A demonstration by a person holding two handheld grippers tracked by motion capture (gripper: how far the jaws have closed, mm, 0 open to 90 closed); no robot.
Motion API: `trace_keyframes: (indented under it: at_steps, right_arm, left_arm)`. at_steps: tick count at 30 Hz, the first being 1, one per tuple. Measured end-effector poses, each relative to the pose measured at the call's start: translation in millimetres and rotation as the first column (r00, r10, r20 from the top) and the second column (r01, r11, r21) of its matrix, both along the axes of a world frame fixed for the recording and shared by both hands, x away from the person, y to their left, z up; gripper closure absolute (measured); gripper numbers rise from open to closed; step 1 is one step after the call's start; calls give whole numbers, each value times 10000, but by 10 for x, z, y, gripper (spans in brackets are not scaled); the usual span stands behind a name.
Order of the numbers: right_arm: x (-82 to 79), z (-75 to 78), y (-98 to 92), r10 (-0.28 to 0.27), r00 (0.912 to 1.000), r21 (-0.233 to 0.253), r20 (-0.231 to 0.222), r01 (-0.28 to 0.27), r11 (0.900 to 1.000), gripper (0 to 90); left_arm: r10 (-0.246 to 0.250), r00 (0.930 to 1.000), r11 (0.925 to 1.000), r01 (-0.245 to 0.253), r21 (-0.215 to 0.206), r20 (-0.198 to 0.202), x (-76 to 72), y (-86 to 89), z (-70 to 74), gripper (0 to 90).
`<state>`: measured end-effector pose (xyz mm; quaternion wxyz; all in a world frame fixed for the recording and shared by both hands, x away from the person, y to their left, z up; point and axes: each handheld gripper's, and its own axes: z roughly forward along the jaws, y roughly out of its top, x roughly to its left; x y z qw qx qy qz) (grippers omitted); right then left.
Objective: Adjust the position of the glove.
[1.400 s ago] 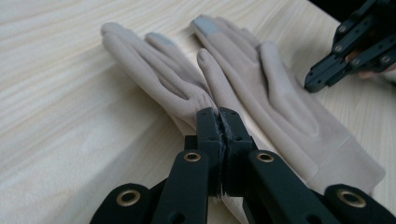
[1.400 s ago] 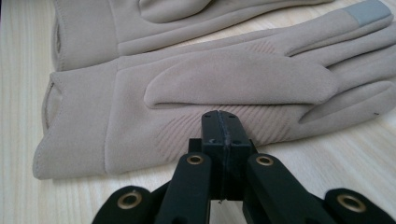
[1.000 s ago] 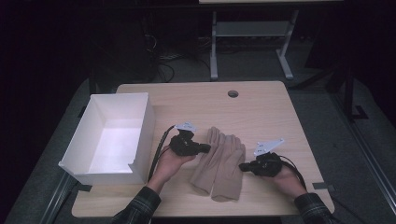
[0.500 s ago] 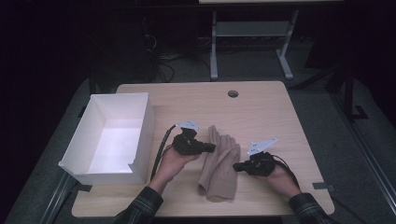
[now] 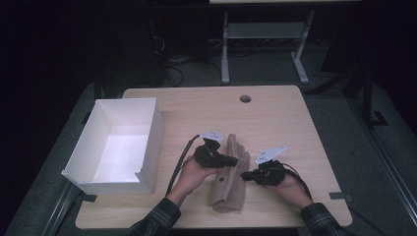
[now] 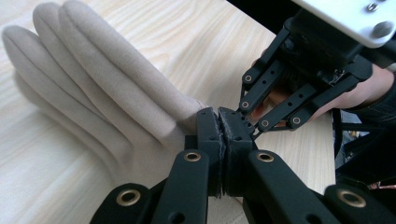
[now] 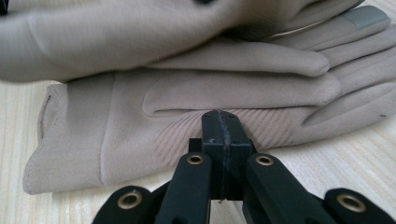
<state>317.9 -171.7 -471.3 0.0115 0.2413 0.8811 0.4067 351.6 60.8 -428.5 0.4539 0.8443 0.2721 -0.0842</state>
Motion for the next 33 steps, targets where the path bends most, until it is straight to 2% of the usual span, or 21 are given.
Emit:
trace_keyframes:
  at_steps: [5,10,12,16,19,21,24,26,28,31,32,33]
  right_arm:
    - [5,-1,-2,49,9999,-91,100,-48,9999,898]
    - [-1,5,-22,-18,10000,-2,-50,18,10000,898]
    - [-1,2,-23,-47,10000,22,-74,47,10000,898]
    - [-10,24,-54,-105,9999,-93,73,106,9999,894]
    - [-4,53,-158,-460,9987,-163,228,464,9988,847]
    - [16,64,-248,-793,9964,-95,314,797,9968,790]
    - [41,82,-379,-1411,9890,-94,436,1417,9899,643]
    - [61,72,-457,-1823,9806,-212,718,1842,9827,552]
    - [82,58,-527,-2225,9722,-302,727,2251,9739,472]
    - [125,37,-640,-2770,9577,-361,783,2804,9592,395]
    - [141,27,-680,-2987,9508,-382,821,3025,9524,378]
    - [150,20,-703,-3087,9475,-393,831,3126,9491,363]
  left_arm:
    - [-119,9999,9998,119,165,32,-22,-103,-54,882]
    - [-112,9999,9998,113,139,-15,-14,-134,-73,877]
    - [-129,9999,9997,128,207,77,-15,-153,-82,863]
    - [-219,9996,9997,218,60,189,-36,-160,-54,802]
    - [-192,9992,9998,191,27,345,-68,-143,-23,814]
    - [-228,9991,9996,222,161,354,-100,-142,-29,877]
    - [-281,9991,9988,269,400,311,-176,-173,-53,897]
    - [-333,9989,9985,318,443,338,-227,-210,-72,897]
    - [-407,9981,9970,375,675,473,-270,-248,-98,897]
    - [-637,9972,9954,607,735,380,-345,-331,-163,897]
    - [-741,9966,9943,711,793,359,-364,-353,-181,897]
    - [-872,9953,9920,830,948,410,-391,-384,-200,898]
